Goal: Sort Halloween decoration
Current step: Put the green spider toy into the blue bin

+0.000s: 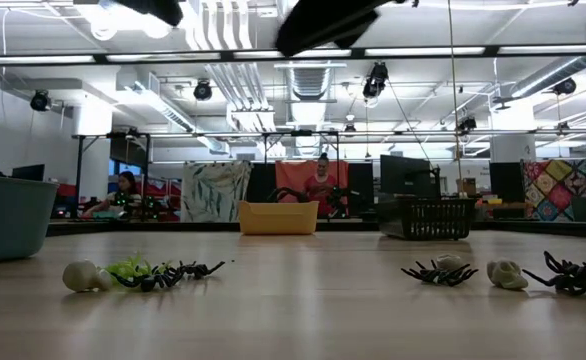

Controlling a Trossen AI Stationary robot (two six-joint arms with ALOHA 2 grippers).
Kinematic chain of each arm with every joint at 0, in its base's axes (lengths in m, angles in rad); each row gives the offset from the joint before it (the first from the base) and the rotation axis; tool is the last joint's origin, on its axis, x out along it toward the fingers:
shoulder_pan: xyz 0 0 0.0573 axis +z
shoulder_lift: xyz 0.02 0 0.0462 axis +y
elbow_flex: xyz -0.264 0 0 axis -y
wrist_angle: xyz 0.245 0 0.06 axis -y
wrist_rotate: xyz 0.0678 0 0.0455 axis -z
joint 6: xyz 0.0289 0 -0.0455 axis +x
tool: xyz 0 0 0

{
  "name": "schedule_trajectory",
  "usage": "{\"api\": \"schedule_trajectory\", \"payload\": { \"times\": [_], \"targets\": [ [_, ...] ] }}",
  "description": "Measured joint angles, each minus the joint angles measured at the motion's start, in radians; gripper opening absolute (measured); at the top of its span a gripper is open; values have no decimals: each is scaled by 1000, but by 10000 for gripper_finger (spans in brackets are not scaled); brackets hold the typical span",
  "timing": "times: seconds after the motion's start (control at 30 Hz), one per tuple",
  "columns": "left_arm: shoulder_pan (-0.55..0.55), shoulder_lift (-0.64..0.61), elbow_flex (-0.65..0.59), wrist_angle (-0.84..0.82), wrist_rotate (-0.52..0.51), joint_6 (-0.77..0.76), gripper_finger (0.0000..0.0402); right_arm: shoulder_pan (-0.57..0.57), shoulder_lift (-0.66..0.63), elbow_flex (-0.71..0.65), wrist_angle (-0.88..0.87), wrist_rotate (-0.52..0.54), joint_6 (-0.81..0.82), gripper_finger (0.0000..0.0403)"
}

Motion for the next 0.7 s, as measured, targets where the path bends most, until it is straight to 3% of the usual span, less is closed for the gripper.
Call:
{"api": "schedule_trajectory", "payload": {
  "times": [0.23, 0.47, 0.7],
  "targets": [
    [73, 15, -73, 65, 109, 0, 131, 54, -162, -167, 35, 162, 103, 57],
    [107, 15, -166, 240, 163, -12, 131, 128, -307, -301, 32, 364, 172, 57],
    [110, 30, -180, 224, 200, -161, 131, 174, -419, -416, 43, 502, 216, 57]
  ]
}}
